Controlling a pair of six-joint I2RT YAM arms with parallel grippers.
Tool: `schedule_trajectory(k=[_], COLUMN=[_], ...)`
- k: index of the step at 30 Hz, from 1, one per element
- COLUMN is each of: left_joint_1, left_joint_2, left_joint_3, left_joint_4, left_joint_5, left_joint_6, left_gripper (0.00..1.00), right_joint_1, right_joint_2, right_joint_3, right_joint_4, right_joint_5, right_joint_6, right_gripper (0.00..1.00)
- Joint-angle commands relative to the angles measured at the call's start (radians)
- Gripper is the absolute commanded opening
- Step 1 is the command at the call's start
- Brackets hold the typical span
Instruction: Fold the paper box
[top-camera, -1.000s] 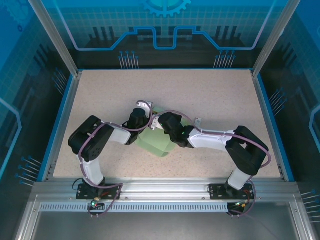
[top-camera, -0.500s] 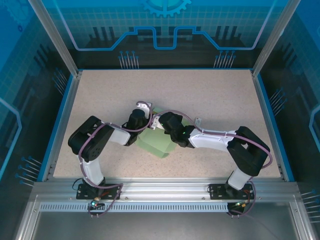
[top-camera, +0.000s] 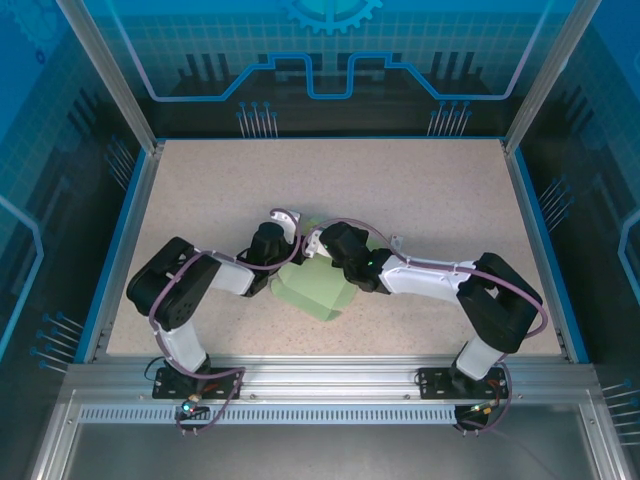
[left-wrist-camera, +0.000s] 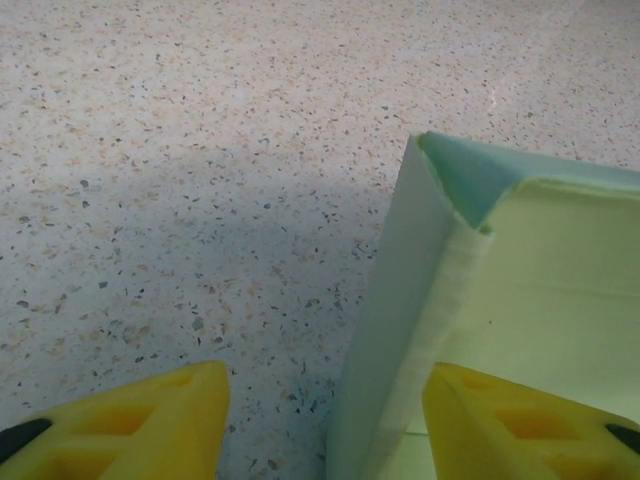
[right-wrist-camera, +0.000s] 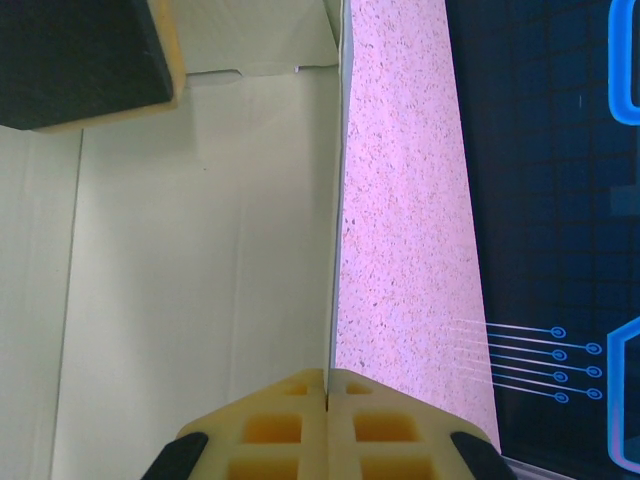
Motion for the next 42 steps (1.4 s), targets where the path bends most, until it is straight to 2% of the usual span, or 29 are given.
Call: schedule_trajectory(k=[1,7,14,26,30,36,42], left_joint_1=[0.006,0.007,0.006,0.006,0.005,0.005,0.004], left_joint_2=[-0.006,0.026,0.050,0.029,0.019,0.009,0.021], left_joint_3=[0.003,0.049,0.074,0.062,0.052,0.035,0.027], left_joint_4=[-0.027,-0.086,-0.082,-0.062,-0.055,-0.042,-0.006], left_joint_5=[0.012,-0.031,-0.038,-0.065,-0.069,-0.072,-0.064], left_joint_6=[0.022,0.026,0.007,-0.022,-0.029,-0.034,-0.035], left_gripper=[0.54,0.46,0.33,0.19,0.16,0.15,0.15], right_joint_1=[-0.009,-0.009,-0.009,-0.009,-0.010,-0.008,-0.008], right_joint_2=[-0.026,-0.034,-0.030,-0.022,-0.029,-0.071,-0.168], right_joint_3=[0.023,0.023,0.024,0.037,0.041,0.053,0.058], right_joint_4=[-0.034,-0.041,-0.041,-0.051,-0.064,-0.131,-0.199], right_joint_5=[-0.001,-0.007,-0.011,-0.022,-0.025,-0.091,-0.237], right_joint_6=[0.015,0.015,0.026,0.045,0.067,0.167,0.310], right_gripper=[0.00,0.00,0.00,0.00,0.08,0.31,0.39])
